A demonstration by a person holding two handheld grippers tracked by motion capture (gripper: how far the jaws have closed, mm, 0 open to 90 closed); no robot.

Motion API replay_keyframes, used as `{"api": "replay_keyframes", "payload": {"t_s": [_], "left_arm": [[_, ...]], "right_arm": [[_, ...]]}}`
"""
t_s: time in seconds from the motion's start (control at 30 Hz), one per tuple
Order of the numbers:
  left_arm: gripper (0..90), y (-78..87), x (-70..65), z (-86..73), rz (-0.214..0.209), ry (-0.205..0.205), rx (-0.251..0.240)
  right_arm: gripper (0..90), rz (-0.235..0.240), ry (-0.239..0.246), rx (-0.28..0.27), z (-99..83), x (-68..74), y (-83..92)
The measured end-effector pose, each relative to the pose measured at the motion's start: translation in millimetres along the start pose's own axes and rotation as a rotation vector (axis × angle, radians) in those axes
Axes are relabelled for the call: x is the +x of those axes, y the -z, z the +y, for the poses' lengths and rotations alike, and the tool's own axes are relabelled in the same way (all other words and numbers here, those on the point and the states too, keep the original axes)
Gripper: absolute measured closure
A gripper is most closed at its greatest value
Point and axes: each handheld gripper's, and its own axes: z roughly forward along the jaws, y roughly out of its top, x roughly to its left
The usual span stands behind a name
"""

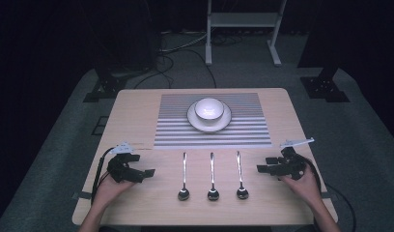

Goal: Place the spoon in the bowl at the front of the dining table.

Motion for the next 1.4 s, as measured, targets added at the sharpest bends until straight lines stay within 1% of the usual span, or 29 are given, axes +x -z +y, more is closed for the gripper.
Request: {"api": "replay_keyframes", "payload": {"t_s": [0.1,0.2,0.3,0.37,0.47,0.53,0.6,0.7,0.83,1.17,1.2,1.27,1.3,1.33,1.37,1.4], "left_arm": [[1.2,-1.5,-0.9,0.8,-0.004,0.0,0.005],[1.3,-3.2,-2.7,0.6,-0.017,0.009,0.005],[1.2,-5.9,-6.4,1.0,-0.022,-0.01,0.021],[1.2,-7.4,-9.8,2.0,-0.029,-0.019,0.024],[1.3,-9.2,-13.6,2.8,-0.037,-0.028,0.025],[1.4,-13.8,-19.2,3.9,-0.053,-0.039,0.035],[1.5,-17.5,-23.5,5.0,-0.06,-0.052,0.047],[3.1,-21.1,-29.9,7.3,-0.08,-0.071,0.052],[3.4,-25.6,-38.7,9.9,-0.096,-0.095,0.063],[5.8,-34.0,-57.8,13.9,-0.141,-0.137,0.085],[8.0,-34.7,-59.4,14.1,-0.148,-0.147,0.088],[9.3,-36.6,-63.0,14.5,-0.16,-0.154,0.093],[11.6,-36.6,-63.0,14.5,-0.16,-0.154,0.093],[11.6,-37.3,-64.6,14.6,-0.168,-0.165,0.096],[12.4,-39.9,-67.5,14.5,-0.173,-0.189,0.12],[12.5,-41.4,-68.7,13.9,-0.173,-0.197,0.129]], "right_arm": [[29.3,0.001,0.008,0.007,0.0,0.1,-1.8],[29.2,0.006,0.006,0.004,0.1,0.4,-1.5],[29.3,0.0,0.008,0.004,0.8,1.2,-2.2],[29.2,-0.003,0.017,0.005,2.2,3.5,-2.7],[29.3,-0.002,0.019,0.004,3.3,5.3,-3.5],[29.3,0.001,0.025,0.009,3.9,6.3,-6.8],[29.2,0.005,0.024,0.022,4.5,6.7,-9.8],[29.2,0.007,0.034,0.032,5.3,8.0,-12.9],[29.3,0.011,0.038,0.034,5.4,9.8,-13.9],[29.3,0.012,0.04,0.033,5.5,10.4,-13.6],[29.2,0.011,0.041,0.033,5.5,10.6,-13.7],[29.2,0.012,0.043,0.034,5.5,10.8,-13.9],[29.2,0.013,0.043,0.034,5.6,11.0,-13.9],[29.2,0.013,0.043,0.034,5.6,11.0,-13.9],[29.3,0.013,0.045,0.033,5.8,11.3,-13.6],[29.3,0.013,0.044,0.032,5.9,11.5,-13.4]]}}
